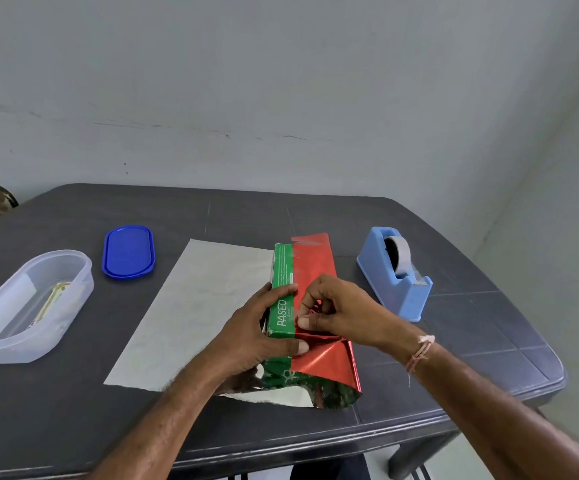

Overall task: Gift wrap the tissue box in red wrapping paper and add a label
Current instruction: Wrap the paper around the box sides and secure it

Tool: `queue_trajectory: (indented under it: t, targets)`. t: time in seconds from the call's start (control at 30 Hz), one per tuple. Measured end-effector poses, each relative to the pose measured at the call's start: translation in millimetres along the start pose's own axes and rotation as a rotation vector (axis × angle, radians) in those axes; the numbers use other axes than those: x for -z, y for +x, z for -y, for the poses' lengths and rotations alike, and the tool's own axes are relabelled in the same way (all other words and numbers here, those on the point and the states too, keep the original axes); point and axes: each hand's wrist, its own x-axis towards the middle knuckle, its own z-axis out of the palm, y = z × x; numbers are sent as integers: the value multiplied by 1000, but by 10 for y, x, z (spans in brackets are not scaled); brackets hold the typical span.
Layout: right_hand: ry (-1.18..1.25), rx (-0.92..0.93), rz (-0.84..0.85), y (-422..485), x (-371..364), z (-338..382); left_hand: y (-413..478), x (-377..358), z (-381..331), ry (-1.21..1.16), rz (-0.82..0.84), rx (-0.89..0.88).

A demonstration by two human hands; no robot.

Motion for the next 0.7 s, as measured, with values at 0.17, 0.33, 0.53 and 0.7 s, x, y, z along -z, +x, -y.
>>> queue_trajectory:
  t: [0.17, 0.33, 0.53, 0.7]
  targets:
    - [-8, 13, -32, 27, -45, -44, 2, -12, 27, 23, -3, 0]
    - [-12, 30, -50, 37, -63, -63, 10, -8, 41, 21, 1, 6]
    - [-13, 46, -60, 36, -71, -74, 6, -17, 53, 34, -2, 4]
    - [-3, 41, -75, 24, -74, -75, 3, -17, 45, 37, 0, 10]
